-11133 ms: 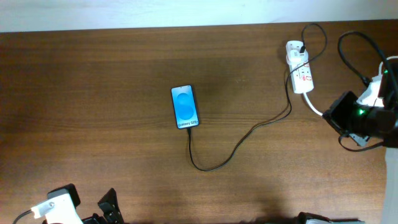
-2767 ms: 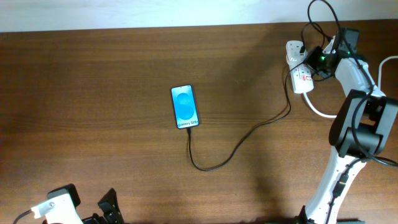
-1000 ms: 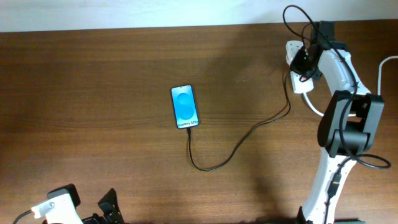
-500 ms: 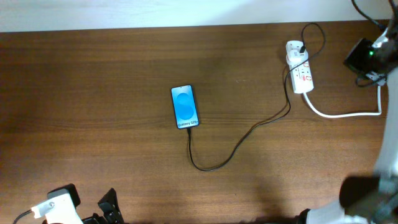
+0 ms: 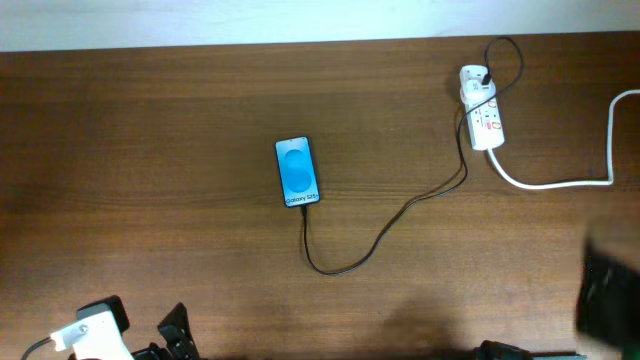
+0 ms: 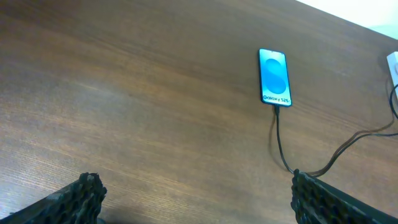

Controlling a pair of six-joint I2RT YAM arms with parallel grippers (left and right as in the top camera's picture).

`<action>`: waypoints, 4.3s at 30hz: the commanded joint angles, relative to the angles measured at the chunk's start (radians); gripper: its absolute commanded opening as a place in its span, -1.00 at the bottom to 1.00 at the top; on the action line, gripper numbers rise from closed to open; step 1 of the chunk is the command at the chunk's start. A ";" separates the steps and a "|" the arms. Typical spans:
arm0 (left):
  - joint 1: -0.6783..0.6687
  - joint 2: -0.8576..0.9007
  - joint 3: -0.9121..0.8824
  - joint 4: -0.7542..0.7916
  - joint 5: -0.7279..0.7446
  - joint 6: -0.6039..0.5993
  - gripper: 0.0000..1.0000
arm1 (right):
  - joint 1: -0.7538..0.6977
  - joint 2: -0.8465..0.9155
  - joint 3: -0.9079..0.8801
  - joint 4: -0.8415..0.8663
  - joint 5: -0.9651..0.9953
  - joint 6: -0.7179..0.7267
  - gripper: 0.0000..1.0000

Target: Plug charger to phone and switch on socket

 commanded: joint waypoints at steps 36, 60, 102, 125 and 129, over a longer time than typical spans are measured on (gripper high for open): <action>0.000 -0.003 0.000 -0.001 -0.011 0.012 0.99 | 0.017 -0.760 -0.130 -0.010 -0.327 -0.013 0.96; 0.000 -0.003 0.000 -0.001 -0.011 0.012 0.99 | 0.014 -0.760 -0.429 -0.008 -0.276 -0.198 0.97; 0.000 -0.003 0.000 -0.001 -0.011 0.012 0.99 | 0.240 -0.861 -1.669 1.361 -0.363 -0.230 0.97; 0.000 -0.003 0.000 -0.001 -0.011 0.012 0.99 | 0.264 -0.861 -1.936 1.688 -0.030 -0.094 0.97; 0.000 -0.003 0.000 -0.001 -0.011 0.012 0.99 | 0.264 -0.861 -1.936 1.658 0.019 -0.094 0.97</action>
